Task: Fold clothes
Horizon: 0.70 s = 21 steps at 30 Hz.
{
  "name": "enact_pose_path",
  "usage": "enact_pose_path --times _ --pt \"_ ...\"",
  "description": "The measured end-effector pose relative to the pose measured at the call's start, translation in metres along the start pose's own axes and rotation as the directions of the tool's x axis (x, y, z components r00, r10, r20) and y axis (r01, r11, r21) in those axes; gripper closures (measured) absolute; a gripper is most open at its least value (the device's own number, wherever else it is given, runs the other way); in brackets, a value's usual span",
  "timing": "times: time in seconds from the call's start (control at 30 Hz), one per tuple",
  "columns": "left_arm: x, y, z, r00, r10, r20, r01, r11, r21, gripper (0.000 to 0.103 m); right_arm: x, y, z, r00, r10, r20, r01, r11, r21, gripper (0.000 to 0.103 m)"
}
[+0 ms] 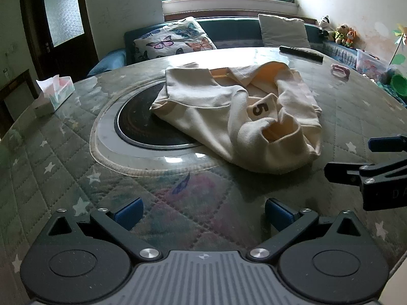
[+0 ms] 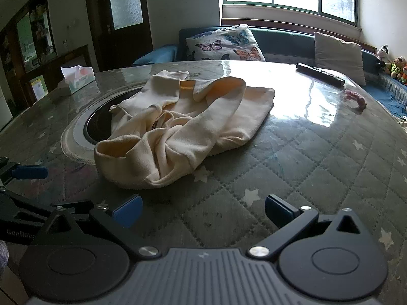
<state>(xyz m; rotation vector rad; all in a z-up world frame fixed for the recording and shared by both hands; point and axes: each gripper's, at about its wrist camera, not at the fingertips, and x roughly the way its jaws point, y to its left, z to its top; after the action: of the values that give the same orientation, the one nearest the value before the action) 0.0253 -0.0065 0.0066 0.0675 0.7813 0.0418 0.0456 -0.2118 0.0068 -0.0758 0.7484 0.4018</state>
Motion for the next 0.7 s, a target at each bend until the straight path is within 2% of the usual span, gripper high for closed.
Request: enact_pose_path --times 0.37,0.7 --pt "0.004 0.019 0.018 0.999 0.039 0.017 -0.039 0.999 -0.018 0.0 0.011 -0.004 0.014 1.0 0.004 -0.005 -0.004 1.0 -0.008 0.0" --pt "0.01 0.027 0.051 0.996 0.045 0.074 -0.044 0.999 -0.008 0.0 0.015 -0.015 0.043 1.0 0.009 0.019 -0.009 0.999 -0.032 0.0"
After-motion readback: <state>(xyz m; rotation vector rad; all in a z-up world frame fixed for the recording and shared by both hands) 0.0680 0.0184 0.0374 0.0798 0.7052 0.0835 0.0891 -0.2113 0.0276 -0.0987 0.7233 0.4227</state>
